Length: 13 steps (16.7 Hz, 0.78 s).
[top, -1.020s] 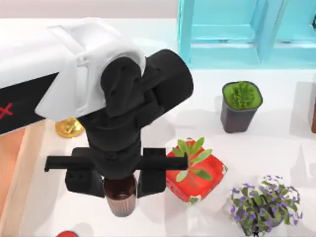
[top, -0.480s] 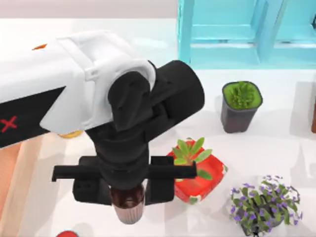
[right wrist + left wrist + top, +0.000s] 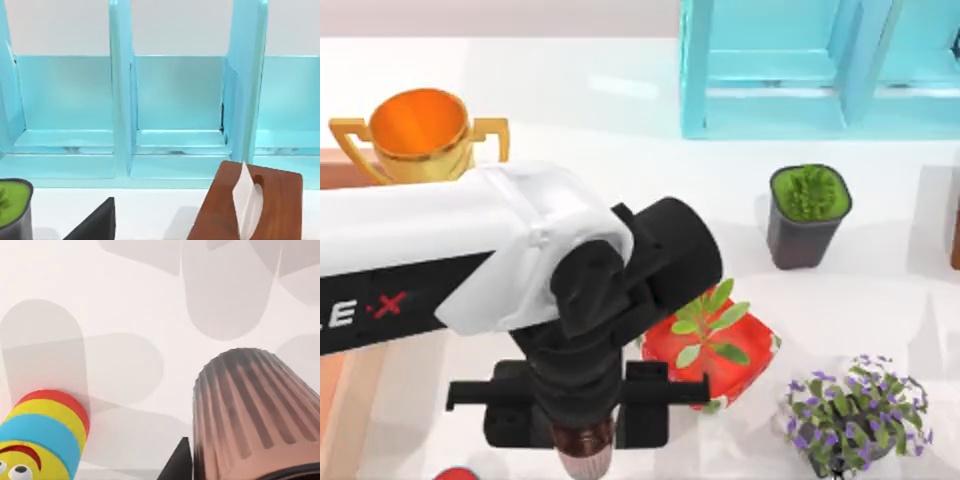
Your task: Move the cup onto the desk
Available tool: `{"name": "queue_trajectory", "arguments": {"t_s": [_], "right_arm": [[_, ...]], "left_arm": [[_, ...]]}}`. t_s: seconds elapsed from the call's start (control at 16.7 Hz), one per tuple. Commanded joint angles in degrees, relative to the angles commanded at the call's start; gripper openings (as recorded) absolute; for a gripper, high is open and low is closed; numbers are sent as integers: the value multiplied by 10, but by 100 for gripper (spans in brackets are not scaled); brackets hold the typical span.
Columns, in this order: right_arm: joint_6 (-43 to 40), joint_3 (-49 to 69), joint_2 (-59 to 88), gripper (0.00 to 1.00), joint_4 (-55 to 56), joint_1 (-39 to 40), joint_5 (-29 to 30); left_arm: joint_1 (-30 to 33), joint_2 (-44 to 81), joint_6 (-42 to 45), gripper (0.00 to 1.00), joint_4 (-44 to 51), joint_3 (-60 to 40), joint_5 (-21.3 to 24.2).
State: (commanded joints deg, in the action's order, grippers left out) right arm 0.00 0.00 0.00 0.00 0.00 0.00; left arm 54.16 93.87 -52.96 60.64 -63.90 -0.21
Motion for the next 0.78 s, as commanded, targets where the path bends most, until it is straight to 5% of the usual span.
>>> {"name": "queue_trajectory", "arguments": {"t_s": [0.18, 0.78], "right_arm": [[0, 0, 0, 100, 0, 0, 0], [0, 0, 0, 100, 0, 0, 0]], "left_arm": [[0, 0, 0, 0, 0, 0, 0], [0, 0, 0, 75, 0, 0, 0]]}}
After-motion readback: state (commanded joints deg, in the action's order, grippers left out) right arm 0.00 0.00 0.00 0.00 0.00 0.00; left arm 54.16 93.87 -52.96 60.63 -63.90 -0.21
